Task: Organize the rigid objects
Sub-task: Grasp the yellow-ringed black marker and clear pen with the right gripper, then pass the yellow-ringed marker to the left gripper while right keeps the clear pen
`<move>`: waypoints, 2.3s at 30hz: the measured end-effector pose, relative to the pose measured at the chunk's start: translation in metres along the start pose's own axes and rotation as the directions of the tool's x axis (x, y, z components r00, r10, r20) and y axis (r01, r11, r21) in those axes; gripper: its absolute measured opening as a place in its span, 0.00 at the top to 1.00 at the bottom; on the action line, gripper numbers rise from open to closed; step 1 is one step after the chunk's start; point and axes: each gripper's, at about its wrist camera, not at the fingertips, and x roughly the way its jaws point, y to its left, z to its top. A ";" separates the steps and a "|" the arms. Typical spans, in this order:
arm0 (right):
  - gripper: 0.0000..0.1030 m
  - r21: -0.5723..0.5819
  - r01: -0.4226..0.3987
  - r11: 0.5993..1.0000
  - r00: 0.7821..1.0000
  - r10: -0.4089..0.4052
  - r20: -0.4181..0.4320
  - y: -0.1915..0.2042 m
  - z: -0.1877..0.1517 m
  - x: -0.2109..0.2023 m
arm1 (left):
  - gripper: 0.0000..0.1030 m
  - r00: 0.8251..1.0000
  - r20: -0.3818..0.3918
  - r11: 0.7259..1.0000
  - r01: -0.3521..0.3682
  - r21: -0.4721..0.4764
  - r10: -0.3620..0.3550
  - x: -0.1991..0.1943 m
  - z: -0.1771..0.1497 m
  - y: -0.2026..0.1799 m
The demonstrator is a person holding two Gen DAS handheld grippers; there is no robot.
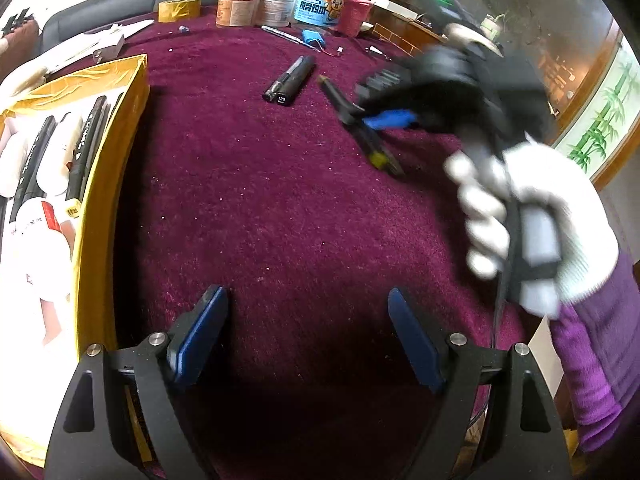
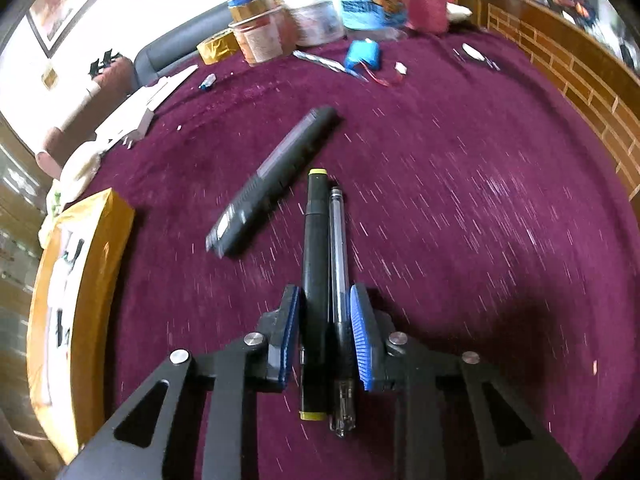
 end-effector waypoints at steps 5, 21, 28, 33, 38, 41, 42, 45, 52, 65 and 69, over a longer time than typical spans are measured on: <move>0.76 0.033 -0.124 0.992 0.991 0.126 -0.054 -0.020 -0.030 -0.019 | 0.19 1.000 -0.003 1.000 -0.006 -0.018 0.006 0.001 0.001 0.000; 0.73 -0.160 0.017 0.987 0.998 -0.006 0.068 -0.015 -0.046 -0.035 | 0.19 0.998 0.034 0.991 0.052 -0.125 -0.048 -0.017 0.009 0.008; 0.71 -0.181 0.062 0.981 0.996 -0.050 0.069 -0.010 -0.050 -0.025 | 0.19 0.999 0.031 0.993 0.046 -0.111 -0.043 -0.016 0.009 0.005; 0.70 -0.179 0.080 0.981 0.995 -0.066 0.078 -0.008 -0.048 -0.022 | 0.19 0.998 0.039 0.993 0.050 -0.111 -0.045 -0.017 0.014 0.009; 0.70 -0.245 0.116 0.962 0.991 -0.095 0.095 0.002 -0.049 -0.018 | 0.19 0.998 0.044 0.995 0.046 -0.091 -0.042 -0.018 0.017 0.006; 0.93 -0.210 0.105 0.972 0.992 -0.087 0.093 -0.013 -0.045 -0.021 | 0.19 0.998 0.057 0.996 0.042 -0.078 -0.038 -0.021 0.018 0.005; 0.93 -0.180 0.082 0.980 0.994 -0.067 0.087 -0.021 -0.043 -0.023 | 0.19 0.997 0.062 0.996 0.041 -0.073 -0.036 -0.021 0.020 0.006; 0.93 -0.060 0.069 0.996 0.993 -0.063 0.102 -0.056 -0.033 -0.028 | 0.19 0.997 0.065 0.996 0.041 -0.078 -0.036 -0.021 0.025 0.008; 0.93 0.048 -0.046 0.998 0.982 0.037 0.183 -0.095 -0.033 -0.035 | 0.19 0.995 0.097 0.999 0.008 -0.051 -0.003 -0.019 0.046 -0.001; 0.92 0.090 -0.136 0.987 0.975 0.117 0.189 -0.106 -0.033 -0.033 | 0.20 0.988 0.121 0.967 -0.117 0.225 0.092 0.055 0.094 -0.067; 0.92 0.095 -0.146 0.985 0.974 0.126 0.191 -0.108 -0.033 -0.033 | 0.54 0.995 0.017 0.972 -0.096 0.215 0.094 0.087 0.100 -0.063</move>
